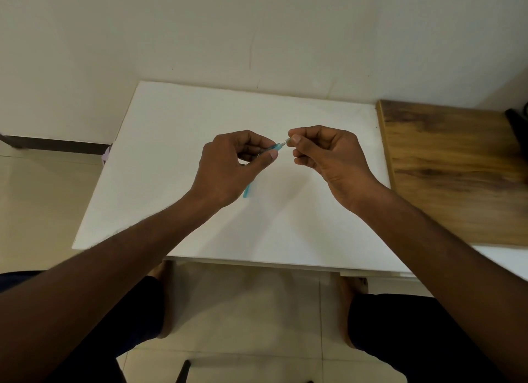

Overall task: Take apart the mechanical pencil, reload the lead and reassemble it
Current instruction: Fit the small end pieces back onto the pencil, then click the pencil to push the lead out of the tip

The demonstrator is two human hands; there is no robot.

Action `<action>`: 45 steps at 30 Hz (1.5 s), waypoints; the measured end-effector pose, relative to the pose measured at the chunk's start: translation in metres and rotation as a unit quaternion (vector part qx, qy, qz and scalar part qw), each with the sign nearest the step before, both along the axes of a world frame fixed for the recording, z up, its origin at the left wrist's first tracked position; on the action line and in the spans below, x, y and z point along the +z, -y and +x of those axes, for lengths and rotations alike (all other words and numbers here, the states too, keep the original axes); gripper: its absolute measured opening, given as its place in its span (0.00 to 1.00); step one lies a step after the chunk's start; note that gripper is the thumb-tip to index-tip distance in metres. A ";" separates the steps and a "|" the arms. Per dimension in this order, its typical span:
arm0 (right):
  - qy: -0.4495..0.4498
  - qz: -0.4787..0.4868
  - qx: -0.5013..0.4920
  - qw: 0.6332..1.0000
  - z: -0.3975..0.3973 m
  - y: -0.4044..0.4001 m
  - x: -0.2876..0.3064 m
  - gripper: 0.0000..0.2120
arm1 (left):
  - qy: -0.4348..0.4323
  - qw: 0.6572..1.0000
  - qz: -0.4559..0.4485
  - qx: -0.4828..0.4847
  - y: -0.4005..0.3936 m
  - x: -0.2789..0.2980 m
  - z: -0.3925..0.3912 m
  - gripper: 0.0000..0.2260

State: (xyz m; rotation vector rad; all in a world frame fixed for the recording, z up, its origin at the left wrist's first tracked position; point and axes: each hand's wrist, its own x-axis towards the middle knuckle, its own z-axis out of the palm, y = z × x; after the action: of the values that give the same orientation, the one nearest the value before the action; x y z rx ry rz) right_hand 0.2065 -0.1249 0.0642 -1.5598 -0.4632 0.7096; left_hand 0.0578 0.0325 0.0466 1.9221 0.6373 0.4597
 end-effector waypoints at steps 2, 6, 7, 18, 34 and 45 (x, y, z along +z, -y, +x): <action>-0.002 -0.002 0.001 1.000 -0.001 0.000 0.000 0.05 | 0.001 1.000 0.002 -0.001 0.000 0.000 0.000 0.05; -0.002 -0.005 0.000 1.000 -0.002 -0.001 -0.001 0.06 | -0.002 1.000 0.005 -0.006 0.001 -0.001 -0.001 0.04; 0.002 -0.009 0.004 1.000 -0.002 -0.001 -0.002 0.07 | -0.003 1.000 0.007 -0.007 0.001 -0.001 -0.001 0.04; 0.009 -0.018 0.024 1.000 -0.006 -0.003 -0.004 0.04 | 0.012 1.000 -0.021 -0.001 0.008 0.001 -0.001 0.05; -0.104 0.012 -0.020 0.994 -0.027 -0.026 0.007 0.13 | 0.053 0.991 -0.124 -0.003 0.018 0.013 0.007 0.09; -0.373 0.200 -0.029 0.906 -0.014 -0.027 0.033 0.31 | -0.344 0.855 0.357 -0.155 -0.027 -0.029 -0.014 0.28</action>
State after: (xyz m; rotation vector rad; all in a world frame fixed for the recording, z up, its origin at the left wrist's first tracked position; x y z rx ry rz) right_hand 0.1923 -0.0984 0.0972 -0.8196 0.0221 1.0234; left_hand 0.0436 0.0593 0.0178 2.8851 0.6226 -0.2833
